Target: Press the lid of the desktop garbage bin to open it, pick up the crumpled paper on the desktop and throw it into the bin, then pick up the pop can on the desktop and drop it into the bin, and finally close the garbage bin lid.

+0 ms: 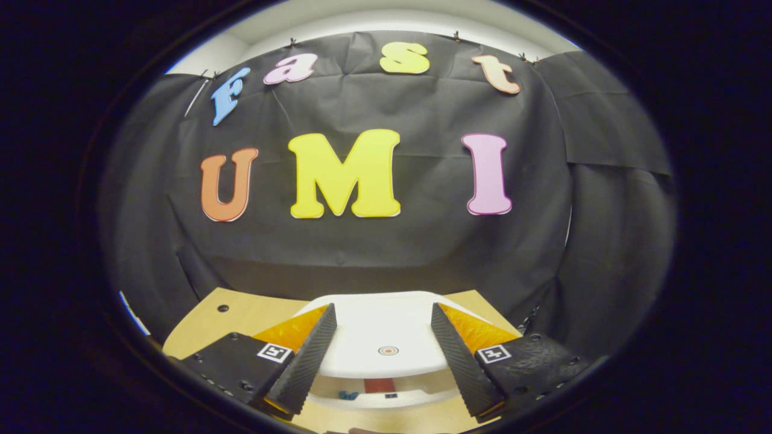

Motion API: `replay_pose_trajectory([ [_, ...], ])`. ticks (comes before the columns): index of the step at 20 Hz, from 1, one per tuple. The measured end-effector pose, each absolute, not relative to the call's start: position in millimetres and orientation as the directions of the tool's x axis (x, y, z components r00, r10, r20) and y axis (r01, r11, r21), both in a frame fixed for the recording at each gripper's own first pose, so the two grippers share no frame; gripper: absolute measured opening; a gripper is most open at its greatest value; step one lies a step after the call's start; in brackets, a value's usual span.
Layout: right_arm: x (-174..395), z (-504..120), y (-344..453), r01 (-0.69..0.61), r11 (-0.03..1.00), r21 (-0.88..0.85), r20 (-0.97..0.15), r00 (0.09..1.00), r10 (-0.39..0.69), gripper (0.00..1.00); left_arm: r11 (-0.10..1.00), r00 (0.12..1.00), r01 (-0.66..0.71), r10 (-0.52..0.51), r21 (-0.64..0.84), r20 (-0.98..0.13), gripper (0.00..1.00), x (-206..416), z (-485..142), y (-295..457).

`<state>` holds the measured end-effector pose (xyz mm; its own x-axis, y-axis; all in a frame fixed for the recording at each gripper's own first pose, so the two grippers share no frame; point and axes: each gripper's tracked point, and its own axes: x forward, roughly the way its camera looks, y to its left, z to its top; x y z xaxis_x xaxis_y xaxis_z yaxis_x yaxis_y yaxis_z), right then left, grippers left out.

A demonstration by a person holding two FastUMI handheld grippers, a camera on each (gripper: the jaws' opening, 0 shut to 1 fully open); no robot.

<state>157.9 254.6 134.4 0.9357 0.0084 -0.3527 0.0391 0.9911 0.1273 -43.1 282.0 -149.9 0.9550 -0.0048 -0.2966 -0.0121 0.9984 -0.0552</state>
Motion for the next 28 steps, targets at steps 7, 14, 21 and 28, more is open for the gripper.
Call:
replay_pose_trajectory([
  [7, 133.9, 102.9, 252.5, 0.027, 0.982, 0.188, -0.424, 0.904, 0.057, 0.96, 0.999, 0.963, 0.007, -0.017, -0.037, -0.269, 0.93, -48.4, -126.1, 280.2],
  [14, 120.8, 93.7, 247.8, -0.035, 0.991, 0.126, -0.404, 0.911, 0.083, 0.96, 0.998, 0.969, 0.030, -0.042, -0.051, -0.243, 0.92, -56.4, -112.5, 275.0],
  [21, 115.1, 89.8, 238.0, -0.073, 0.985, 0.157, -0.348, 0.929, 0.124, 0.98, 0.993, 0.959, 0.089, -0.105, -0.074, -0.263, 0.92, -58.7, -126.2, 255.4],
  [28, 122.4, 82.3, 242.2, -0.033, 0.996, 0.080, -0.315, 0.947, 0.056, 0.99, 0.992, 0.954, 0.093, -0.115, -0.090, -0.279, 0.93, -58.4, -134.8, 250.2],
])
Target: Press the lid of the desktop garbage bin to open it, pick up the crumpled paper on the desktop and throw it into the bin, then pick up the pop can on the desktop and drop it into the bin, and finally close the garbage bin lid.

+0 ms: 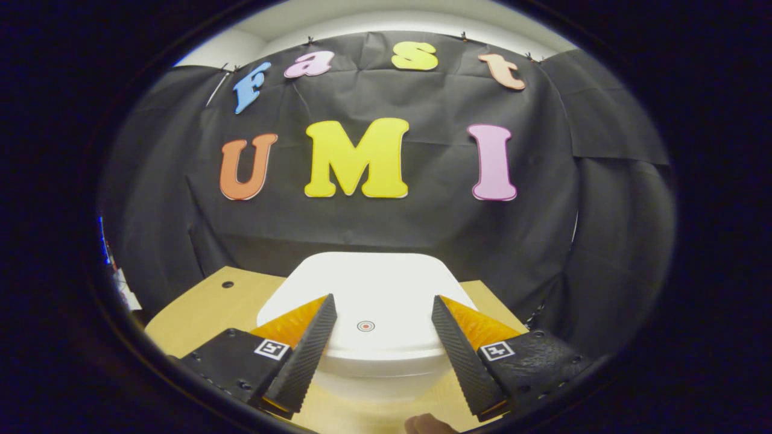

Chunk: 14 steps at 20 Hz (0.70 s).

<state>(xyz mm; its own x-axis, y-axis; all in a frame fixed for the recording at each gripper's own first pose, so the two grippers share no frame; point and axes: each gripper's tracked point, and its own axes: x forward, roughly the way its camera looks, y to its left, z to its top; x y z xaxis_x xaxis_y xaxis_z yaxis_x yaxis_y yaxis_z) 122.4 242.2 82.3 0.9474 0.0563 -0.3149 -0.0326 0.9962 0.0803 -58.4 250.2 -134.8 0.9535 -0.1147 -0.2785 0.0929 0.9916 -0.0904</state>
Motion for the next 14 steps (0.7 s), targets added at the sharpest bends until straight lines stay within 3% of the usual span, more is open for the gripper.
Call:
replay_pose_trajectory([
  [6, 124.9, 78.6, 242.6, -0.031, 0.990, 0.134, -0.256, 0.964, 0.065, 0.99, 0.990, 0.945, 0.104, -0.128, -0.096, -0.301, 0.93, -59.3, -146.5, 242.0],
  [8, 125.6, 86.6, 240.5, -0.035, 0.979, 0.201, -0.165, 0.984, 0.069, 0.96, 0.990, 0.943, 0.102, -0.129, -0.100, -0.305, 0.93, -59.5, -147.1, 240.5],
  [9, 124.5, 87.0, 241.5, -0.050, 0.982, 0.181, -0.124, 0.990, 0.073, 1.00, 0.990, 0.945, 0.103, -0.128, -0.097, -0.302, 0.93, -60.5, -146.9, 240.8],
  [11, 111.4, 88.1, 245.1, -0.068, 0.987, 0.145, -0.040, 0.996, 0.075, 0.97, 0.991, 0.949, 0.103, -0.124, -0.087, -0.291, 0.92, -61.0, -144.4, 242.7],
  [14, 85.9, 84.6, 235.0, -0.073, 0.983, 0.170, 0.000, 0.997, 0.074, 0.95, 0.993, 0.950, 0.090, -0.110, -0.082, -0.291, 0.93, -59.5, -148.3, 248.6],
])
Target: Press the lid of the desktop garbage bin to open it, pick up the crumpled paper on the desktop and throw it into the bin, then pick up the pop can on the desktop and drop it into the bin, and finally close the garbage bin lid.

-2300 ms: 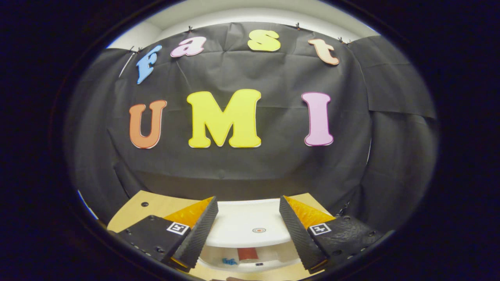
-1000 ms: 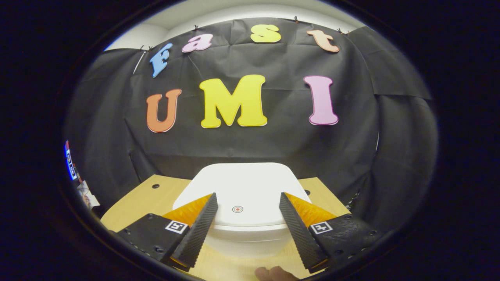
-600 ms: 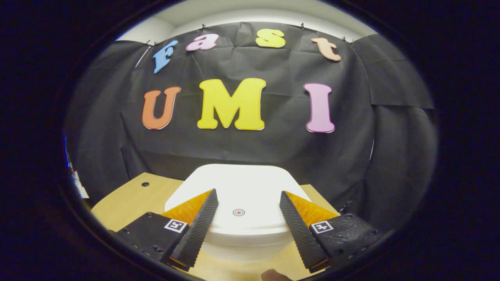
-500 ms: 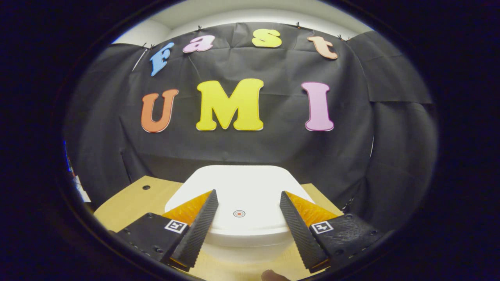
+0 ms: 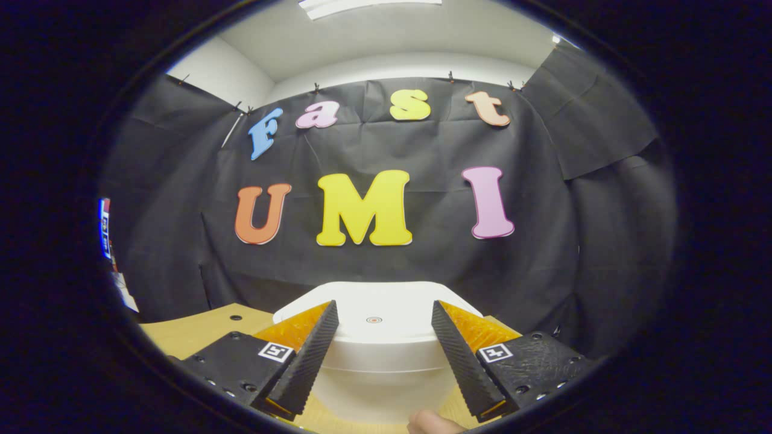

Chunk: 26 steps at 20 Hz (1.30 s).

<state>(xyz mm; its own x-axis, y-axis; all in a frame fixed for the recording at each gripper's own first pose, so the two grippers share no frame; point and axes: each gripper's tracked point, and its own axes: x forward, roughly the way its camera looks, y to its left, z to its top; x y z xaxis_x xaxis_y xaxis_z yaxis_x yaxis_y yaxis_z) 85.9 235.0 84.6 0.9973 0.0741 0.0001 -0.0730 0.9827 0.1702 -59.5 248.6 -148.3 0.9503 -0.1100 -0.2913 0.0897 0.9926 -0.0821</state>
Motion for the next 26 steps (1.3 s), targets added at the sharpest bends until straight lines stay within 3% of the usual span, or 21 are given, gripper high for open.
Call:
replay_pose_trajectory([
  [6, 46.7, 76.9, 209.7, -0.046, 0.972, 0.233, -0.104, 0.992, 0.072, 0.94, 0.993, 0.958, 0.055, -0.081, -0.100, -0.276, 0.93, -58.1, -147.2, 260.1],
  [9, 20.3, 73.4, 196.4, -0.035, 0.978, 0.206, -0.084, 0.995, 0.053, 0.96, 0.993, 0.958, 0.055, -0.081, -0.104, -0.274, 0.92, -55.9, -147.2, 258.3],
  [17, -49.6, 42.4, 190.4, -0.118, 0.977, 0.180, -0.078, 0.988, 0.134, 0.96, 0.996, 0.962, 0.089, -0.094, -0.029, -0.257, 0.92, -29.4, -135.3, 236.0],
  [25, -101.3, 46.3, 139.0, -0.083, 0.992, 0.094, 0.008, 0.997, 0.082, 0.93, 0.996, 0.968, 0.082, -0.085, -0.023, -0.237, 0.92, -21.7, -112.4, 214.6],
  [26, -103.7, 41.1, 134.2, -0.076, 0.994, 0.080, -0.002, 0.997, 0.077, 0.96, 0.996, 0.969, 0.079, -0.084, -0.030, -0.231, 0.92, -23.3, -110.4, 212.0],
])
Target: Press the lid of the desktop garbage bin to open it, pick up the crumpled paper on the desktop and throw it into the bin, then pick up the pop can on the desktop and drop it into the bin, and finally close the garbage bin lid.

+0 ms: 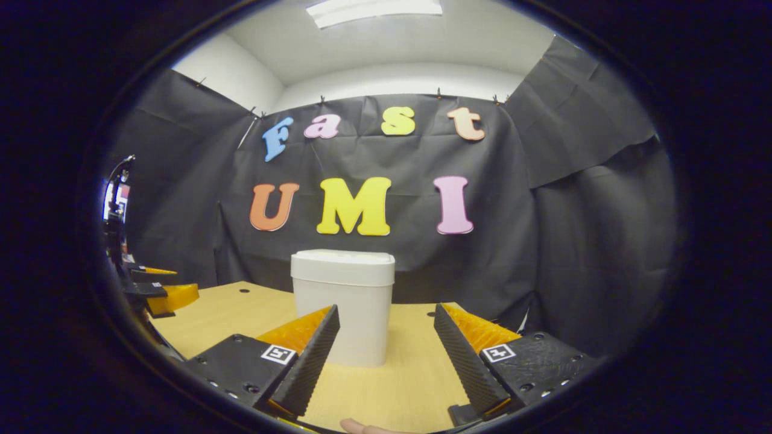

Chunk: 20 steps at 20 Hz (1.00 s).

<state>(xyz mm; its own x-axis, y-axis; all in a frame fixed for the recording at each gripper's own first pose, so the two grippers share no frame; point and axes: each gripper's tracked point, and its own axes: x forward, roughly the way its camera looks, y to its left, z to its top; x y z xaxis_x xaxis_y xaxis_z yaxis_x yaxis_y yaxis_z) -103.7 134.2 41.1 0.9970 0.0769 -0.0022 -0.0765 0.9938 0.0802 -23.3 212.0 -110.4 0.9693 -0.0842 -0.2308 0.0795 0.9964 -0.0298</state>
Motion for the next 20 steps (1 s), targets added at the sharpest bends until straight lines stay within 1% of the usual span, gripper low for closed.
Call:
replay_pose_trajectory([
  [2, -111.5, 36.2, 126.4, -0.068, 0.994, 0.080, -0.025, 0.997, 0.070, 0.96, 0.998, 0.975, 0.051, -0.060, -0.046, -0.215, 0.93, -26.6, -106.7, 214.7],
  [4, -119.2, 41.4, 120.0, -0.069, 0.990, 0.125, -0.002, 0.998, 0.070, 0.96, 0.997, 0.978, 0.044, -0.055, -0.059, -0.200, 0.93, -31.6, -106.9, 213.0],
  [6, -119.9, 36.1, 110.0, -0.048, 0.988, 0.148, -0.006, 0.999, 0.050, 0.94, 0.997, 0.977, 0.046, -0.058, -0.066, -0.206, 0.92, -36.0, -111.1, 210.5],
  [8, -122.0, 31.4, 101.6, -0.024, 0.989, 0.146, -0.022, 0.999, 0.028, 0.94, 0.997, 0.978, 0.045, -0.056, -0.060, -0.203, 0.93, -38.6, -108.6, 211.6],
  [9, -122.8, 31.3, 99.0, -0.016, 0.989, 0.150, -0.024, 1.000, 0.020, 0.95, 0.997, 0.979, 0.042, -0.053, -0.058, -0.198, 0.93, -38.5, -106.4, 212.7],
  [16, -120.4, 28.7, 98.9, -0.006, 0.986, 0.166, -0.030, 0.999, 0.011, 0.95, 0.996, 0.978, 0.064, -0.075, -0.062, -0.194, 0.92, -36.6, -108.6, 209.3],
  [19, -118.7, 21.4, 101.1, 0.001, 0.987, 0.161, -0.053, 0.999, 0.007, 0.96, 0.997, 0.979, 0.053, -0.064, -0.061, -0.195, 0.92, -36.0, -110.4, 215.1],
  [20, -118.6, 18.9, 98.4, 0.019, 0.989, 0.148, -0.061, 0.998, -0.010, 0.96, 0.996, 0.979, 0.053, -0.065, -0.067, -0.195, 0.92, -36.2, -111.7, 216.0],
])
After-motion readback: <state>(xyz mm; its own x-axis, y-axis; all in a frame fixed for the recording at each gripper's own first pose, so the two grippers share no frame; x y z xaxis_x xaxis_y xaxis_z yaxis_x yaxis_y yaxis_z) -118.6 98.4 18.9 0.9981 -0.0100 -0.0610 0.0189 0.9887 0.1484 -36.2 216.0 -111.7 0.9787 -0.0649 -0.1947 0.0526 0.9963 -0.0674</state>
